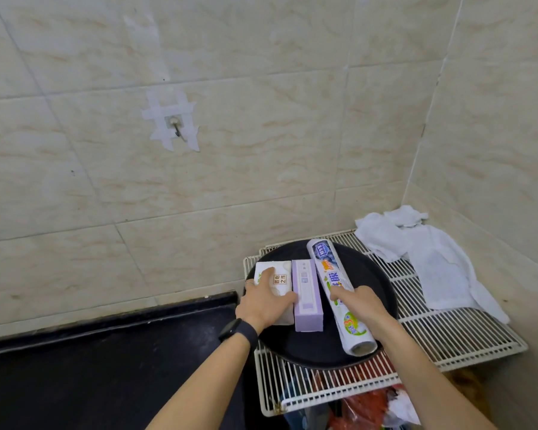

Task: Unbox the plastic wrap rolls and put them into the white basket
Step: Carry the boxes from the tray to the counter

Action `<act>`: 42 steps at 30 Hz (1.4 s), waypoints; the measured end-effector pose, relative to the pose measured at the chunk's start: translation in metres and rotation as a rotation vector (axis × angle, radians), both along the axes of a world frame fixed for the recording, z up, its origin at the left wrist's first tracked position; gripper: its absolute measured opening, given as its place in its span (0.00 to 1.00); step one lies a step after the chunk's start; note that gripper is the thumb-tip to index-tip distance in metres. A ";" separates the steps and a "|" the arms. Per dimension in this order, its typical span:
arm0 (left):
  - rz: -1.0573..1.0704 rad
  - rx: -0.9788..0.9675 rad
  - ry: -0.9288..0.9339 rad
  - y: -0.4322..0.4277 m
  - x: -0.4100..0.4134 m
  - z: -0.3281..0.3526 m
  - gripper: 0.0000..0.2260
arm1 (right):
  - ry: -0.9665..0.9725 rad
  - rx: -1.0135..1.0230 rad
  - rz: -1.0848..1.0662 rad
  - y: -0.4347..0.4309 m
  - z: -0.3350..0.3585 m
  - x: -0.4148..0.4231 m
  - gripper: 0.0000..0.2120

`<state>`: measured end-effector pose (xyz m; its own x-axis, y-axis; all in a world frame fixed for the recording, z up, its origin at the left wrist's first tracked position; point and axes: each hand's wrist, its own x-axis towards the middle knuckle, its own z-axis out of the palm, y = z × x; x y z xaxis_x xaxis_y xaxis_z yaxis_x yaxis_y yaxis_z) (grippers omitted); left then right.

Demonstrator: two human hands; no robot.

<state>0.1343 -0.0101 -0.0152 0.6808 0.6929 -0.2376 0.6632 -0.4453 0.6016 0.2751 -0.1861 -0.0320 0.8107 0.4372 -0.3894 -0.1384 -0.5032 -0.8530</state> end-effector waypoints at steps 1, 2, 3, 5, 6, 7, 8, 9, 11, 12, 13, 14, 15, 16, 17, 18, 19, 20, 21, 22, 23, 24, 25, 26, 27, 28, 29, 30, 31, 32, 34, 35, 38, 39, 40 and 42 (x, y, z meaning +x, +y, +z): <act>0.009 -0.017 -0.019 0.001 -0.001 0.001 0.43 | 0.025 0.041 0.003 -0.003 0.000 0.002 0.25; 0.020 -0.033 -0.042 0.002 -0.003 0.001 0.43 | 0.050 0.080 0.009 -0.006 0.002 0.003 0.25; 0.033 -0.045 -0.071 0.005 -0.006 0.002 0.43 | 0.078 0.117 0.011 -0.008 0.004 0.004 0.24; 0.061 -0.071 -0.139 0.010 -0.011 0.003 0.42 | 0.149 0.194 0.000 -0.014 0.010 0.006 0.24; 0.072 -0.084 -0.174 0.014 -0.014 0.004 0.42 | 0.186 0.238 -0.004 -0.016 0.014 0.006 0.24; 0.081 -0.094 -0.209 0.018 -0.017 0.005 0.41 | 0.211 0.284 0.001 -0.017 0.018 0.005 0.25; 0.093 -0.101 -0.244 0.023 -0.021 0.007 0.40 | 0.222 0.325 0.014 -0.017 0.023 0.004 0.27; 0.108 -0.106 -0.279 0.027 -0.026 0.009 0.39 | 0.228 0.361 0.031 -0.015 0.028 0.002 0.29; 0.150 -0.115 -0.341 0.037 -0.039 0.014 0.36 | 0.264 0.436 0.065 -0.007 0.041 -0.007 0.29; 0.172 -0.117 -0.369 0.043 -0.046 0.017 0.35 | 0.293 0.478 0.086 -0.001 0.048 -0.013 0.29; 0.195 -0.117 -0.393 0.048 -0.055 0.019 0.35 | 0.325 0.518 0.111 0.006 0.055 -0.020 0.29; 0.220 -0.113 -0.413 0.054 -0.066 0.021 0.34 | 0.358 0.554 0.144 0.014 0.061 -0.028 0.28; 0.246 -0.106 -0.428 0.059 -0.078 0.022 0.34 | 0.387 0.582 0.184 0.023 0.066 -0.037 0.28; 0.273 -0.095 -0.439 0.063 -0.092 0.023 0.34 | 0.407 0.595 0.229 0.034 0.070 -0.048 0.27; 0.301 -0.082 -0.440 0.068 -0.106 0.023 0.34 | 0.418 0.592 0.274 0.046 0.073 -0.061 0.26; 0.331 -0.065 -0.432 0.073 -0.122 0.022 0.34 | 0.423 0.577 0.313 0.060 0.074 -0.074 0.25; 0.364 -0.048 -0.416 0.078 -0.139 0.020 0.34 | 0.427 0.557 0.350 0.074 0.074 -0.089 0.25; 0.399 -0.033 -0.396 0.084 -0.157 0.017 0.35 | 0.429 0.534 0.385 0.088 0.072 -0.104 0.25; 0.433 -0.021 -0.375 0.089 -0.176 0.011 0.35 | 0.434 0.510 0.420 0.102 0.069 -0.121 0.25; 0.467 -0.011 -0.354 0.094 -0.196 0.004 0.36 | 0.441 0.485 0.455 0.115 0.063 -0.138 0.26; 0.500 -0.005 -0.332 0.098 -0.218 -0.005 0.37 | 0.450 0.453 0.491 0.127 0.055 -0.156 0.27; 0.532 -0.004 -0.307 0.102 -0.240 -0.015 0.37 | 0.449 0.413 0.522 0.137 0.046 -0.174 0.28; 0.565 -0.007 -0.275 0.105 -0.261 -0.026 0.38 | 0.439 0.365 0.550 0.147 0.034 -0.192 0.30; 0.596 -0.015 -0.238 0.107 -0.284 -0.038 0.38 | 0.425 0.313 0.572 0.155 0.021 -0.209 0.31; 0.624 -0.025 -0.196 0.109 -0.305 -0.051 0.38 | 0.412 0.261 0.587 0.163 0.006 -0.227 0.31; 0.647 -0.037 -0.151 0.112 -0.326 -0.064 0.38 | 0.392 0.209 0.598 0.170 -0.010 -0.243 0.31; 0.668 -0.056 -0.107 0.114 -0.346 -0.077 0.38 | 0.357 0.154 0.609 0.177 -0.027 -0.259 0.29; 0.686 -0.077 -0.066 0.116 -0.364 -0.091 0.38 | 0.308 0.090 0.621 0.184 -0.044 -0.274 0.27; 0.699 -0.098 -0.027 0.118 -0.382 -0.104 0.38 | 0.265 0.030 0.633 0.189 -0.059 -0.287 0.26; 0.704 -0.117 0.012 0.119 -0.398 -0.117 0.38 | 0.238 -0.022 0.641 0.194 -0.074 -0.301 0.25; 0.691 -0.148 0.088 0.123 -0.428 -0.139 0.37 | 0.207 -0.113 0.640 0.203 -0.101 -0.327 0.24; 0.678 -0.162 0.119 0.126 -0.441 -0.149 0.37 | 0.198 -0.154 0.634 0.207 -0.114 -0.340 0.24; 0.641 -0.188 0.172 0.138 -0.470 -0.173 0.38 | 0.156 -0.265 0.629 0.220 -0.144 -0.373 0.25; 0.631 -0.196 0.173 0.143 -0.477 -0.179 0.38 | 0.126 -0.301 0.640 0.226 -0.151 -0.382 0.25; 0.620 -0.202 0.170 0.147 -0.483 -0.185 0.38 | 0.102 -0.331 0.653 0.231 -0.159 -0.391 0.25; 0.593 -0.197 0.165 0.156 -0.492 -0.195 0.39 | 0.077 -0.366 0.667 0.244 -0.173 -0.409 0.25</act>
